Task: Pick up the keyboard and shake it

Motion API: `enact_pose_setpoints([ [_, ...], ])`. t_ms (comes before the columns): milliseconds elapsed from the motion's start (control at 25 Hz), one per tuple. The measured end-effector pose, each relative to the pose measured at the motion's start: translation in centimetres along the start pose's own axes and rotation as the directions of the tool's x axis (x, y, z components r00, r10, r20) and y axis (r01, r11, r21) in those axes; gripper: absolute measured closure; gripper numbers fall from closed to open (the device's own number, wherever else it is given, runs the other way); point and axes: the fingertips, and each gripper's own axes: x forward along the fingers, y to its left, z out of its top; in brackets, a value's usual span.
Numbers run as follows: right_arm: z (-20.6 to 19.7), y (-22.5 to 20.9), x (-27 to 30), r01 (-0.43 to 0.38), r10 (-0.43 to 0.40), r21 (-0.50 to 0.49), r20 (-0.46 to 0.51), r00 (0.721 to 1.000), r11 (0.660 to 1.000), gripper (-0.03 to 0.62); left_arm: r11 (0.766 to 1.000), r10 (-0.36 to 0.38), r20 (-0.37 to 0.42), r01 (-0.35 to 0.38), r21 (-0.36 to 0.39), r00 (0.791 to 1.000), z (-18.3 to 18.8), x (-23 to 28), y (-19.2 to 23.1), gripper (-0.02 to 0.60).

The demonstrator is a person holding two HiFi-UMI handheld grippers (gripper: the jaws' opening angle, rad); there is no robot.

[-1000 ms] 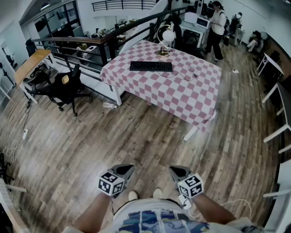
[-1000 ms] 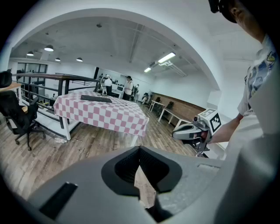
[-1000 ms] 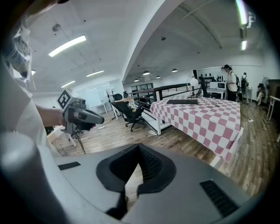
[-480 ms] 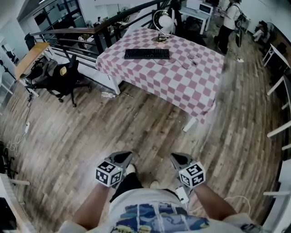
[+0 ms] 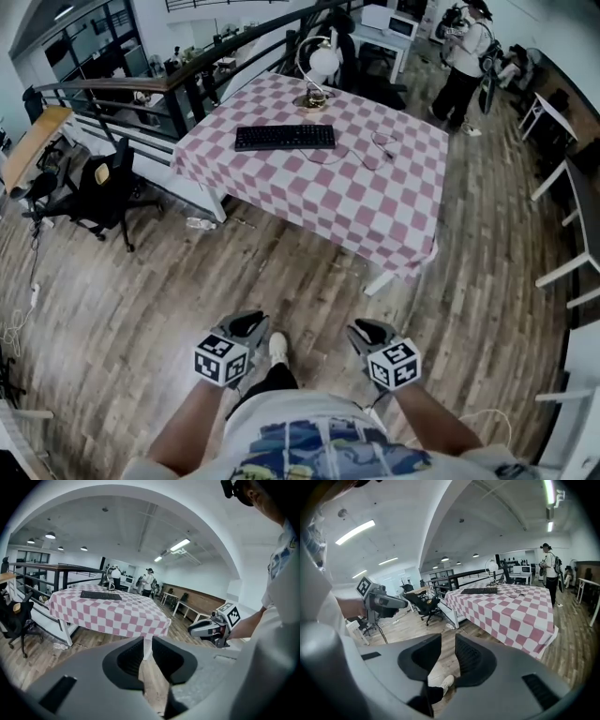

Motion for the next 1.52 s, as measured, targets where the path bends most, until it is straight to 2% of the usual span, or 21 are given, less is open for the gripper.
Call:
enact_pose_setpoints([
  [280,6.8,-2.8,8.6,0.048,-0.048,0.002,-0.037,0.998,0.999,0.474,0.999,-0.028,0.003,0.028,0.036,1.000,6.5,3.6,10.2,0.502],
  [520,11.8,-3.9,14.7,0.057,-0.058,-0.020,-0.026,0.998,0.998,0.462,0.999,-0.036,-0.002,0.036,0.019,0.999,9.1,5.7,16.6,0.481],
  [680,13.8,-6.5,17.3,0.077,-0.078,-0.023,-0.031,0.996,0.997,0.433,0.999,-0.025,0.006,0.025,-0.023,1.000,9.9,7.7,19.8,0.457],
  [800,15.2,-9.4,19.4,0.079,-0.079,0.004,-0.029,0.996,0.997,0.411,0.999,-0.015,-0.008,0.014,-0.051,1.000,10.8,9.9,22.1,0.425],
  [1040,18.5,-16.7,24.8,0.044,-0.043,0.022,-0.050,0.998,0.999,0.391,0.995,0.047,-0.030,-0.049,-0.082,0.998,14.2,15.3,27.3,0.423],
  [1320,24.1,-27.2,31.5,-0.020,0.021,0.009,-0.072,0.997,1.000,0.388,0.986,0.129,-0.040,-0.133,-0.096,0.991,20.9,23.2,32.9,0.423],
  [1520,26.5,-34.2,35.8,-0.047,0.047,0.000,-0.090,0.995,0.999,0.388,0.976,0.180,-0.057,-0.185,-0.116,0.982,23.9,27.7,36.5,0.423],
])
